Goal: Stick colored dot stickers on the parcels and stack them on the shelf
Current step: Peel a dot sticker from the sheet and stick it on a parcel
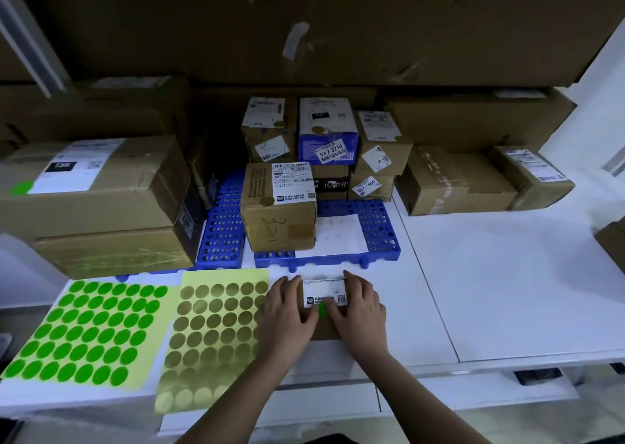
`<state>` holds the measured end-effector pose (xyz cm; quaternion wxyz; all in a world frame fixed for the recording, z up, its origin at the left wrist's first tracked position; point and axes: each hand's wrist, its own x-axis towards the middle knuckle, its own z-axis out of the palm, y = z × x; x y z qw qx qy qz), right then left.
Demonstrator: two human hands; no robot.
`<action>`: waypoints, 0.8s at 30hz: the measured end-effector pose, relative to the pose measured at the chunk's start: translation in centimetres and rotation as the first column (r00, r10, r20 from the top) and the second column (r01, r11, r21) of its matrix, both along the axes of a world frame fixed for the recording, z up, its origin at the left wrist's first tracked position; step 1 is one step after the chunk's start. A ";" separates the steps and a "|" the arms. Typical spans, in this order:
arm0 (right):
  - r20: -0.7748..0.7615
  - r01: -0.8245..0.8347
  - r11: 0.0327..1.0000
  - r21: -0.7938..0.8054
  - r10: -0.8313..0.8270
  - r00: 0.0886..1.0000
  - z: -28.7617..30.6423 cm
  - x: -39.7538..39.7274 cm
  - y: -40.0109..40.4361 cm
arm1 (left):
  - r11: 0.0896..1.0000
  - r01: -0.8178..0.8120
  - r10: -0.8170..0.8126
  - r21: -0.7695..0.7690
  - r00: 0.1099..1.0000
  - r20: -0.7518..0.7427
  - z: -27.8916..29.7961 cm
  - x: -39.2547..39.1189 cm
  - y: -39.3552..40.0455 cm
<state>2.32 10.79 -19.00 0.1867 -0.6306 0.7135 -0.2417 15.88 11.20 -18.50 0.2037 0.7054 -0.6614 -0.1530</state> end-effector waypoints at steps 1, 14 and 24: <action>-0.008 -0.005 1.000 0.015 0.005 1.000 0.0 0.0 0.0 | 1.000 0.002 -0.001 -0.016 0.999 0.035 0.0 0.0 -0.1; 0.050 0.198 0.979 0.052 -0.201 0.978 0.1 -1.4 0.8 | 0.993 -0.121 0.121 -0.001 0.988 0.098 -0.2 0.7 1.0; 0.494 0.218 0.976 0.019 -0.199 0.846 0.8 -0.8 2.2 | 0.992 -0.081 0.051 -0.099 0.961 -0.274 1.2 -1.6 2.4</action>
